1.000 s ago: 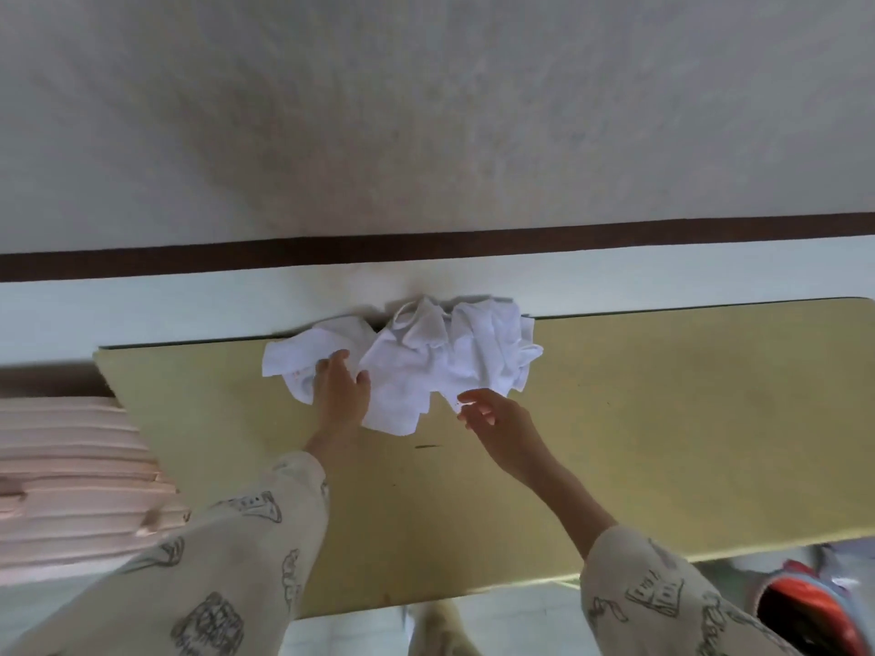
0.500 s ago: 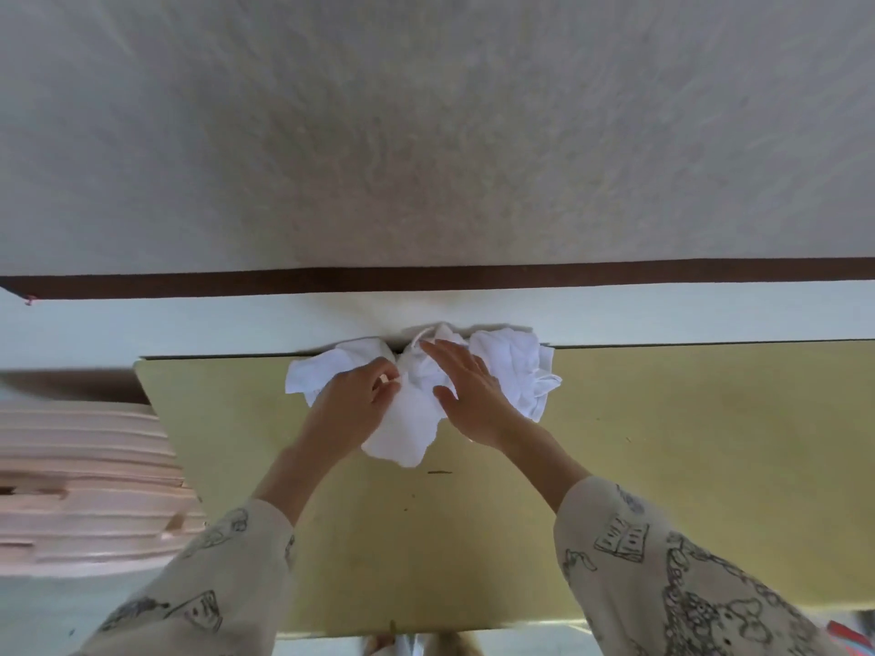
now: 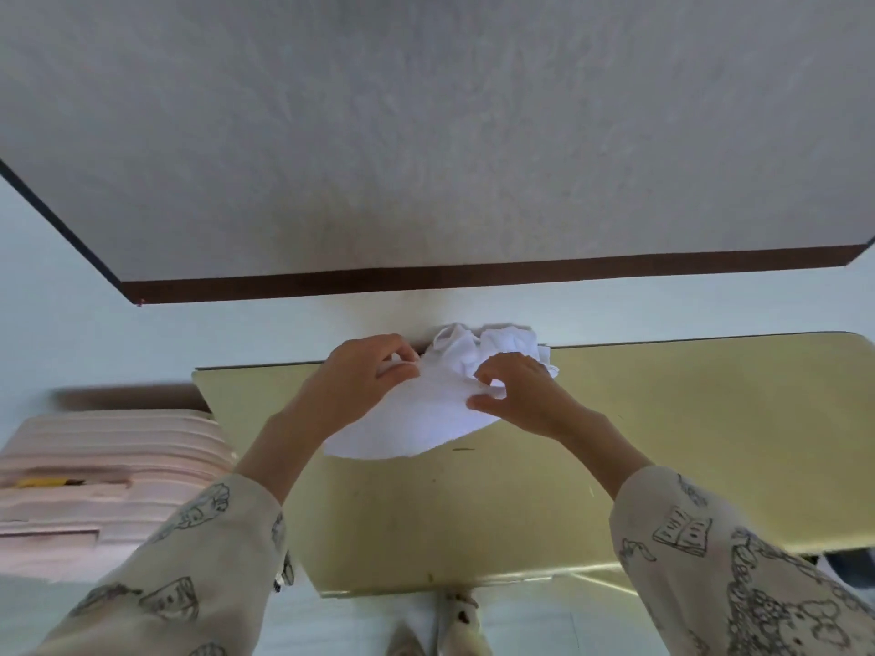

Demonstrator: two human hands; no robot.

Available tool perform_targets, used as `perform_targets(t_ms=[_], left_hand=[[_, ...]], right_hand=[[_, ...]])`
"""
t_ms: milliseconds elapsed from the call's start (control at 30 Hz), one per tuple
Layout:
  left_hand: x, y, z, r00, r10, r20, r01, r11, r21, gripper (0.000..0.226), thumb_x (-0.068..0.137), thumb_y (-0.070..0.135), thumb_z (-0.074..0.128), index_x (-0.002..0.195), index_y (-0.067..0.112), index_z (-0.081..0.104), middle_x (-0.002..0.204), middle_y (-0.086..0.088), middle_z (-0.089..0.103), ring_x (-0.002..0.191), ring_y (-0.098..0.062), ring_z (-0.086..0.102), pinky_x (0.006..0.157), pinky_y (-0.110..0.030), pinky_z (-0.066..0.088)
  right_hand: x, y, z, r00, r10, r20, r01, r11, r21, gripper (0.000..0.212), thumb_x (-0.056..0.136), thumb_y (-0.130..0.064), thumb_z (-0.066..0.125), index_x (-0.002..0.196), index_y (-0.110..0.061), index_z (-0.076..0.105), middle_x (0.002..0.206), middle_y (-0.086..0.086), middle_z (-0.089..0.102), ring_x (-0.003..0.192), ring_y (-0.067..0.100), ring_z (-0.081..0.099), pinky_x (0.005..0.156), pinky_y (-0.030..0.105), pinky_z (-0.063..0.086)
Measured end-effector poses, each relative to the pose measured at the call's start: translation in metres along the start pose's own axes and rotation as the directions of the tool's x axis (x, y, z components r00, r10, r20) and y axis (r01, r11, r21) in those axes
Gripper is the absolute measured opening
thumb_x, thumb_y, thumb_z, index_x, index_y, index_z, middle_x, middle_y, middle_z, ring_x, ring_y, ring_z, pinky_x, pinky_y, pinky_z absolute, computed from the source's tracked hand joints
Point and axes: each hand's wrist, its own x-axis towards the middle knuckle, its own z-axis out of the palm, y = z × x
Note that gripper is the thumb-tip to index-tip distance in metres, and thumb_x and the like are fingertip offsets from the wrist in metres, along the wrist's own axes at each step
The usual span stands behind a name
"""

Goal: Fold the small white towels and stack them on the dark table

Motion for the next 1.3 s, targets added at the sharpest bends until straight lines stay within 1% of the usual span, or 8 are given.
perform_targets(t_ms=[267,333,533,667,800,1000,1133,1300], left_hand=[[-0.022,-0.016,0.029,0.941,-0.105,0.322,0.034,0.975,0.218,0.030,0.094,0.010,0.046,0.122,0.008,0.055,0.108,-0.008,0.047,0.104,-0.024,0.049,0.084,-0.020,0.030],[-0.018,-0.016,0.034,0.945,-0.143,0.294,0.071,0.967,0.243,0.026,0.094,0.012,0.046,0.117,0.005,0.059,0.111,-0.012,0.049,0.103,-0.025,0.050,0.086,-0.023,0.033],[-0.003,0.008,0.038,0.995,-0.100,0.000,0.098,0.978,0.185,0.027,0.090,0.030,0.056,0.079,0.005,0.060,0.074,-0.002,0.053,0.069,-0.020,0.052,0.069,-0.027,0.038],[-0.004,0.027,0.055,0.995,-0.084,-0.056,0.089,0.990,0.112,0.021,0.091,0.028,0.053,0.082,0.011,0.062,0.072,-0.001,0.060,0.067,-0.018,0.054,0.062,-0.028,0.040],[-0.023,0.037,0.097,0.997,-0.052,-0.061,0.056,0.996,0.067,0.015,0.091,0.014,0.053,0.097,0.013,0.066,0.090,0.000,0.064,0.085,-0.017,0.057,0.072,-0.028,0.043],[-0.072,0.014,0.191,0.959,-0.180,0.218,0.158,0.981,0.115,0.023,0.091,0.009,0.052,0.107,0.015,0.068,0.102,-0.004,0.061,0.101,-0.020,0.054,0.091,-0.030,0.040],[-0.093,0.005,0.229,0.882,-0.314,0.352,0.309,0.948,0.073,0.022,0.091,0.013,0.051,0.106,0.014,0.067,0.106,0.000,0.065,0.100,-0.016,0.057,0.086,-0.025,0.041],[-0.086,-0.007,0.242,0.849,-0.405,0.340,0.445,0.894,-0.048,0.008,0.087,0.017,0.060,0.092,0.014,0.067,0.085,0.008,0.063,0.082,-0.009,0.057,0.067,-0.010,0.037]], right_hand=[[-0.060,0.033,-0.016,0.965,0.226,0.134,-0.193,0.955,-0.226,0.018,0.089,-0.036,0.053,0.079,-0.022,0.049,0.094,0.003,0.061,0.090,0.023,0.053,0.078,0.032,0.036],[-0.064,0.044,-0.024,0.962,0.256,0.096,-0.232,0.950,-0.209,0.019,0.090,-0.031,0.053,0.075,-0.019,0.050,0.096,0.007,0.063,0.093,0.026,0.056,0.076,0.032,0.038],[-0.066,0.077,-0.051,0.941,0.310,-0.137,-0.296,0.948,0.113,0.008,0.087,-0.015,0.058,0.087,-0.006,0.059,0.083,0.004,0.057,0.079,0.022,0.052,0.066,0.028,0.034],[-0.074,0.105,-0.049,0.931,0.335,-0.145,-0.281,0.912,0.298,0.009,0.084,-0.001,0.053,0.089,-0.008,0.055,0.089,0.012,0.062,0.082,0.027,0.053,0.065,0.028,0.035],[-0.087,0.136,-0.023,0.942,0.329,-0.073,-0.291,0.903,0.317,0.009,0.082,0.002,0.053,0.085,-0.006,0.056,0.082,0.007,0.056,0.076,0.022,0.045,0.061,0.028,0.032],[-0.112,0.185,0.053,0.907,0.378,0.184,-0.415,0.876,0.245,0.007,0.082,-0.004,0.059,0.089,-0.003,0.060,0.083,0.007,0.055,0.079,0.020,0.049,0.062,0.027,0.031],[-0.136,0.207,0.095,0.831,0.460,0.314,-0.540,0.804,0.249,0.015,0.083,-0.007,0.061,0.076,-0.015,0.050,0.083,0.005,0.053,0.080,0.020,0.047,0.068,0.025,0.032],[-0.142,0.216,0.105,0.756,0.499,0.424,-0.654,0.603,0.457,0.028,0.077,-0.014,0.073,0.068,-0.020,0.046,0.069,-0.004,0.042,0.069,0.017,0.043,0.070,0.030,0.037]])
